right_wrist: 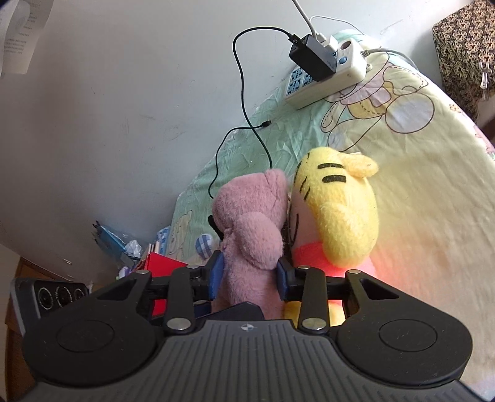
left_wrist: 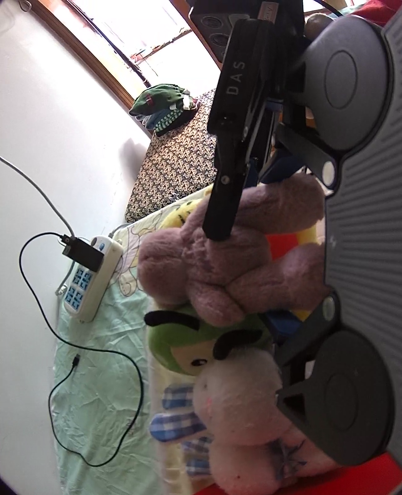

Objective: Organize objects
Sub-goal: 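Grasp the pink teddy bear with the right gripper and lift it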

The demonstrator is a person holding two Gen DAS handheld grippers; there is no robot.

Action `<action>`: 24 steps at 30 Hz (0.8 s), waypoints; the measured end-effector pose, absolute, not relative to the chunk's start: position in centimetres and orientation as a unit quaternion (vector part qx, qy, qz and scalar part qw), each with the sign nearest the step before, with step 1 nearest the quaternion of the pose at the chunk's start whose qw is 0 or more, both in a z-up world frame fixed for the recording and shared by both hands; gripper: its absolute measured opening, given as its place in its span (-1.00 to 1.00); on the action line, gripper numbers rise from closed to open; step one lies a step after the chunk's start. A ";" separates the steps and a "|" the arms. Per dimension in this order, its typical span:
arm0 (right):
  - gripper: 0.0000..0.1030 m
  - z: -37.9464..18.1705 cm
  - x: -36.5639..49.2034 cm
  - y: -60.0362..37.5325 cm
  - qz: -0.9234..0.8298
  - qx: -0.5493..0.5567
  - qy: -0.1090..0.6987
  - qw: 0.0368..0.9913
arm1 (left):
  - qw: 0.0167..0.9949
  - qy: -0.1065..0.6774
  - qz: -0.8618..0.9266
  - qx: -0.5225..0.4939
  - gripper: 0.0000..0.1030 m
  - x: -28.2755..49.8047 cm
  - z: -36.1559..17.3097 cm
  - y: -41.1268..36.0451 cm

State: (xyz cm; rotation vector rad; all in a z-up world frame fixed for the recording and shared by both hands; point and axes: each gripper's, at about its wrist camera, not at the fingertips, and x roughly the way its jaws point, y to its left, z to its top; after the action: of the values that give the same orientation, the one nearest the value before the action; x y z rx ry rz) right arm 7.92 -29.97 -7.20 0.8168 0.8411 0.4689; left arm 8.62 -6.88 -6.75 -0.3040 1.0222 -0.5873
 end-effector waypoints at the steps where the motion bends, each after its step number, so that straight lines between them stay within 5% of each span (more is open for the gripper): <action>1: -0.31 -7.2 7.8 -29.9 0.220 0.381 0.391 0.809 | 0.819 0.481 -0.276 -0.147 0.58 8.7 -6.8 -6.7; 4: -0.34 -7.0 7.5 -29.7 0.223 0.382 0.384 0.811 | 0.821 0.479 -0.276 -0.143 0.43 8.8 -6.7 -6.5; 24: -0.40 -3.0 2.6 -27.9 0.275 0.341 0.333 0.835 | 0.859 0.425 -0.263 -0.112 0.41 3.0 -2.8 -5.7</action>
State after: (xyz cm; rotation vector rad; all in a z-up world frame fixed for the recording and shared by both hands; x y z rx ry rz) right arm 2.61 -27.86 -2.98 0.7213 0.7043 0.5828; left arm 3.01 -5.69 -2.85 -0.2352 0.8934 -0.5525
